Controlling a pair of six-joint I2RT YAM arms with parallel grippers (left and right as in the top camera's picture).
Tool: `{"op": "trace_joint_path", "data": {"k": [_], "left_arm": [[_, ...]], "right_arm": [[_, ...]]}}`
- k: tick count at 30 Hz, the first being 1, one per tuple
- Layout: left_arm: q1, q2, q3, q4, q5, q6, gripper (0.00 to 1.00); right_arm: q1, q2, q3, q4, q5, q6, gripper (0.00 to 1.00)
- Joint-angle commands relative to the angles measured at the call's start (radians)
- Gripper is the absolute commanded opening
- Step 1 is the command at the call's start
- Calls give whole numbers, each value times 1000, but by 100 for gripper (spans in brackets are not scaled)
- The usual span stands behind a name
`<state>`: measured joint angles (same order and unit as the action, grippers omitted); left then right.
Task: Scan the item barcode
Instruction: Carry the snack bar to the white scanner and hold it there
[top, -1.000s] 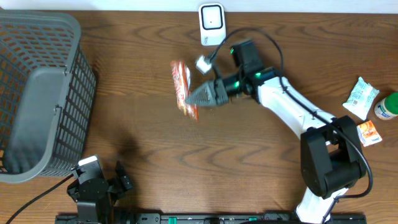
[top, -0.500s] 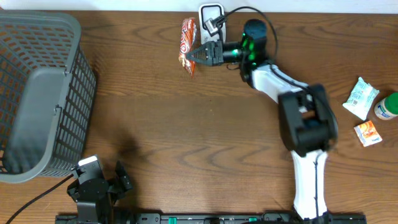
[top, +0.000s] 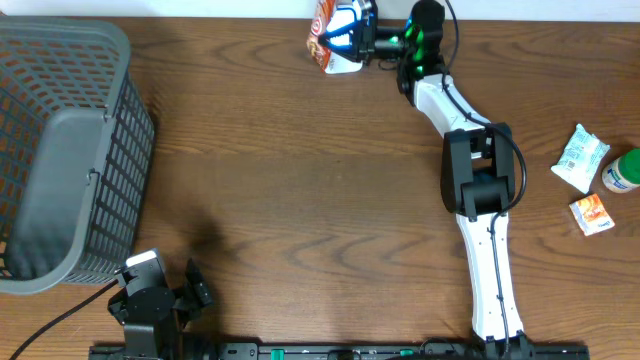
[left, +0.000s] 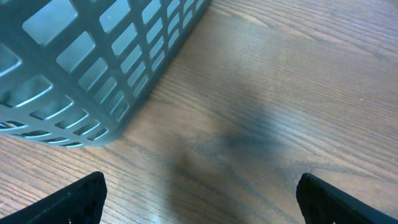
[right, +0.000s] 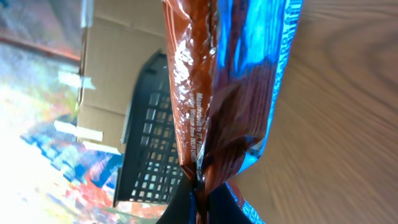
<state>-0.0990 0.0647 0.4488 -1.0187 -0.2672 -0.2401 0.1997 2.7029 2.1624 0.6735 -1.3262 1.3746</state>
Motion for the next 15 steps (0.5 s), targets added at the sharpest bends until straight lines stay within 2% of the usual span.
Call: {"op": "trace_joint_path", "data": {"k": [1,9,15], "left_arm": [[4,-2,0,0,-6,-9,98],[4,-2,0,0,-6,-9,98],[4,-2,0,0,-6,-9,98]], "right_arm": [[-12,79,11,-4,19,20,1],[-12,98,11,22,31,-21,1],[-13,98,11,-26,46,-69,1]]}}
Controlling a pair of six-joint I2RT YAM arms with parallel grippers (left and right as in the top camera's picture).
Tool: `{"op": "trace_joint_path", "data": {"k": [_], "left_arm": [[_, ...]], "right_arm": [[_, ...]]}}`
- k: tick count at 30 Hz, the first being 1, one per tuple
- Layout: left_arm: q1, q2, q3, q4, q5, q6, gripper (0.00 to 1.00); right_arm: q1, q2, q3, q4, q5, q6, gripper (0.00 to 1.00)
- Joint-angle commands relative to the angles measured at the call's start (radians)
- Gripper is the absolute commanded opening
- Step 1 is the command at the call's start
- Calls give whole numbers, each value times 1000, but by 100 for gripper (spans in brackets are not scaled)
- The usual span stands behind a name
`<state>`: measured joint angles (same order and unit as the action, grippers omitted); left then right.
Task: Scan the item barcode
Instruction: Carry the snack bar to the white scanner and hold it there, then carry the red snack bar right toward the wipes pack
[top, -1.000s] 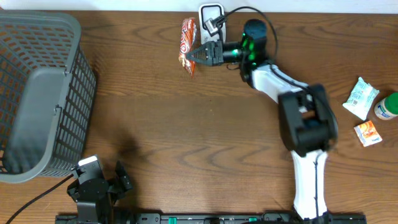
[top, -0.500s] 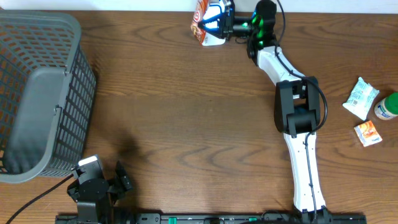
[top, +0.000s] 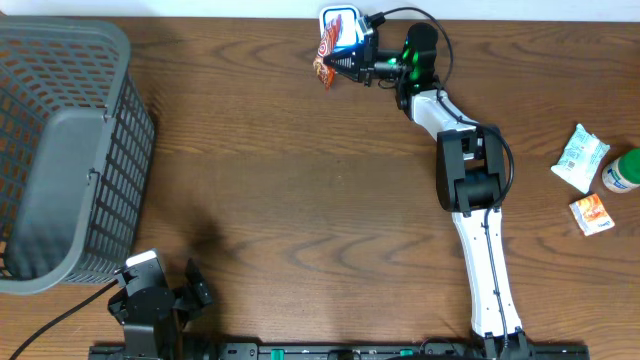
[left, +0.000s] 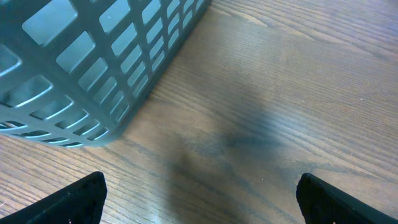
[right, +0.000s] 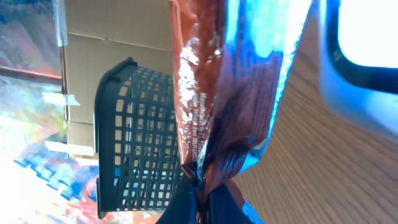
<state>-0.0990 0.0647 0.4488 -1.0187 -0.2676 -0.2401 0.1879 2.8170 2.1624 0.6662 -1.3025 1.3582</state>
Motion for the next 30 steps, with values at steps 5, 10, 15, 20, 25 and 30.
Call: {"op": "trace_joint_path", "data": {"k": [5,10,15,20,25,30], "left_arm": [[4,-2,0,0,-5,-9,98],[4,-2,0,0,-5,-9,98],[4,-2,0,0,-5,-9,98],[4,-2,0,0,-5,-9,98],[4,-2,0,0,-5,-9,98],[4,-2,0,0,-5,-9,98]], "right_arm": [[-7,-16,10,-101,27,-114,1],[-40,-16,10,-150,32,-155,1],[-83,-16,10,-192,29,-153,1],[-95,-16,10,-180,34,-140,1],[-110,-18,10,-153,46,-126,1],[-154,-45,10,55,-28,27,2]]}}
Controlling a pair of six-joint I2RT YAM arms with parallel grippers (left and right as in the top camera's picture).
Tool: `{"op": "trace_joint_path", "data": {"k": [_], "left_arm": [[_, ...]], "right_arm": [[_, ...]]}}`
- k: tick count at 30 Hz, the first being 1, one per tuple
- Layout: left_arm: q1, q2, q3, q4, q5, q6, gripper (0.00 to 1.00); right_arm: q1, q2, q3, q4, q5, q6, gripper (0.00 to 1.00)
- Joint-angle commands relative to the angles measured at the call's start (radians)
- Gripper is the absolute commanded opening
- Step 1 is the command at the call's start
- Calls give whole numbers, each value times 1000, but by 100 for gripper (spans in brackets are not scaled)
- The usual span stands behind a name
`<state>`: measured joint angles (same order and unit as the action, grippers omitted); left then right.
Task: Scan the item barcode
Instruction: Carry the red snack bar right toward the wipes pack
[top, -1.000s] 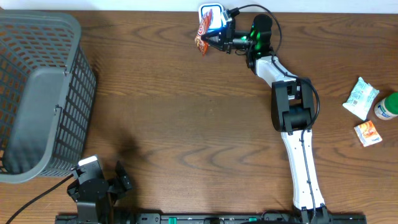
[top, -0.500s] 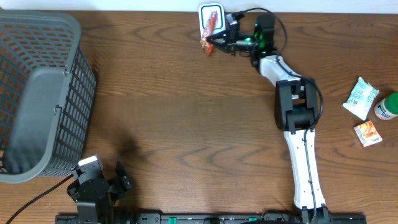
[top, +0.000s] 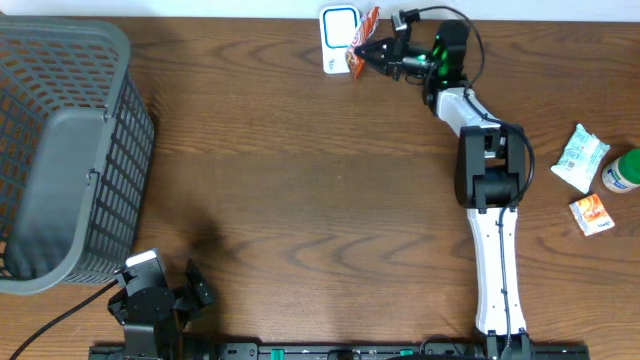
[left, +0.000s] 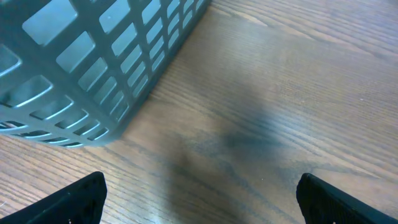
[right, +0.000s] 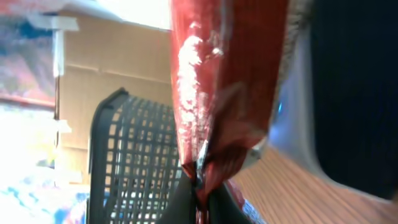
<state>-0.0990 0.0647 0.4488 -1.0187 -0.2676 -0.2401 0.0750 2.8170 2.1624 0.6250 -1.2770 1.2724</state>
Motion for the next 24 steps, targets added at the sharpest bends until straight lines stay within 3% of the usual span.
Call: {"op": "trace_joint_path", "data": {"k": [1,6,9,20,23,24], "left_arm": [[4,-2,0,0,-5,-9,98],[4,-2,0,0,-5,-9,98],[4,-2,0,0,-5,-9,98],[4,-2,0,0,-5,-9,98],[4,-2,0,0,-5,-9,98],[4,-2,0,0,-5,-9,98]], "right_arm": [[-49,-55,11,148,-65,153,2],[-91,-142,10,537,-91,492,2],[-104,-203,10,657,-106,591,2],[-88,-487,10,474,-87,578,2],[-79,-589,10,323,-85,466,2],[-77,-628,10,203,-67,360,2]]}}
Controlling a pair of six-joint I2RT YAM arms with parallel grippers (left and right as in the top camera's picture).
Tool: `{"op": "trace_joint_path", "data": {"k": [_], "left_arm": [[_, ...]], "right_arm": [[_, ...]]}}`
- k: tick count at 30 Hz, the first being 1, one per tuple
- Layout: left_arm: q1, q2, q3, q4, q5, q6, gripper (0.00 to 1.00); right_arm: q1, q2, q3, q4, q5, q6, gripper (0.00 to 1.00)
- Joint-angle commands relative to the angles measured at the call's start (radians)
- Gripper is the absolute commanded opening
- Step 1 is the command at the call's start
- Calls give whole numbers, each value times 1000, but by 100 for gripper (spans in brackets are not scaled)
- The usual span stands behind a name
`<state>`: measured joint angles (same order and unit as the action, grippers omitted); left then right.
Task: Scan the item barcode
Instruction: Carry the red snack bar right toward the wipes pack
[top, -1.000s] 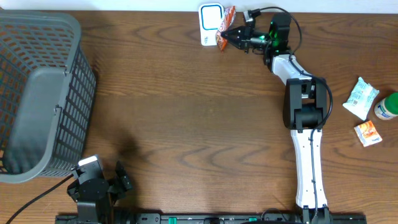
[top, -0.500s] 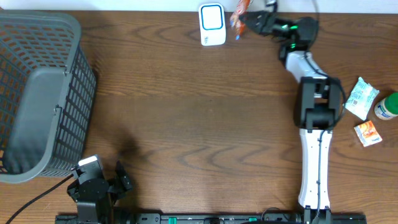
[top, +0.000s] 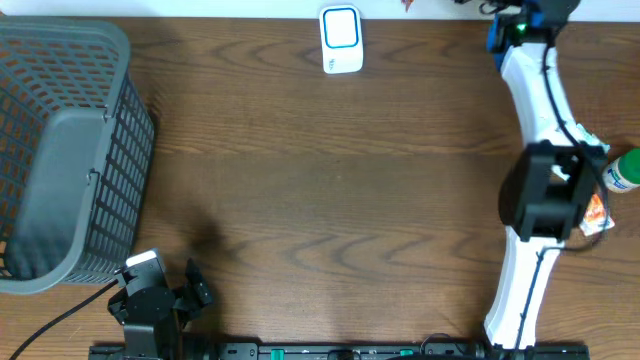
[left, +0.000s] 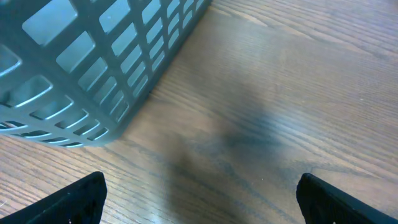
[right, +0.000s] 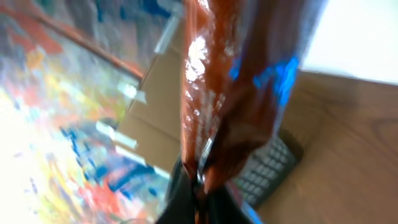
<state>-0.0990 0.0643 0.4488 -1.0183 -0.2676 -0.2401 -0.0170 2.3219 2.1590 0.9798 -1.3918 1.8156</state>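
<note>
The white scanner with a blue window (top: 340, 38) stands at the table's far edge. My right arm (top: 527, 60) reaches up past the far right edge, so its gripper is out of the overhead view. Only a red tip of the snack bag (top: 407, 3) shows there. In the right wrist view my right gripper (right: 199, 193) is shut on the seam of the glossy brown, red and blue snack bag (right: 242, 81), which is blurred. My left gripper (left: 202, 202) rests open over bare wood at the near left, both fingers (left: 78, 200) far apart with nothing between them.
A grey mesh basket (top: 60, 150) fills the left side, and its wall (left: 93, 62) is close to the left gripper. At the right edge lie a white packet (top: 580, 155), a green-capped bottle (top: 622, 172) and an orange packet (top: 592, 214).
The right arm has swung from beside the scanner to the far right and higher, carrying the snack bag out of the overhead view. The scanner now stands uncovered. The left arm has not moved.
My right gripper held the snack bag just right of the scanner, covering it from above. Then the bag was turned over the scanner, then held at the scanner's right side. Now it is carried away to the far right, still gripped.
</note>
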Motion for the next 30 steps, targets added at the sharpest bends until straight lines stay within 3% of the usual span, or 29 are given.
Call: {"op": "trace_joint_path", "data": {"k": [1,2,4,6,7,9,11,15,18,23,30], "left_arm": [[4,-1,0,-1,-5,-9,98],[4,-1,0,-1,-5,-9,98],[4,-1,0,-1,-5,-9,98],[4,-1,0,-1,-5,-9,98],[4,-1,0,-1,-5,-9,98],[4,-1,0,-1,-5,-9,98],[4,-1,0,-1,-5,-9,98],[4,-1,0,-1,-5,-9,98],[4,-1,0,-1,-5,-9,98],[4,-1,0,-1,-5,-9,98],[4,-1,0,-1,-5,-9,98]], "right_arm": [[15,-159,14,-257,77,-275,2],[17,-184,14,-403,119,-383,2],[18,-253,14,-855,315,-712,2],[29,-317,14,-1273,692,-979,2],[47,-351,14,-1462,993,-1061,2],[91,-383,14,-1646,1353,-1166,1],[127,-393,14,-1757,1575,-1265,1],[123,-384,12,-2005,2002,-1282,1],[71,-372,-6,-2111,2109,-1242,1],[-50,-358,-69,-2158,2068,-1233,1],[-180,-356,-309,-2025,1913,-1234,1]]}}
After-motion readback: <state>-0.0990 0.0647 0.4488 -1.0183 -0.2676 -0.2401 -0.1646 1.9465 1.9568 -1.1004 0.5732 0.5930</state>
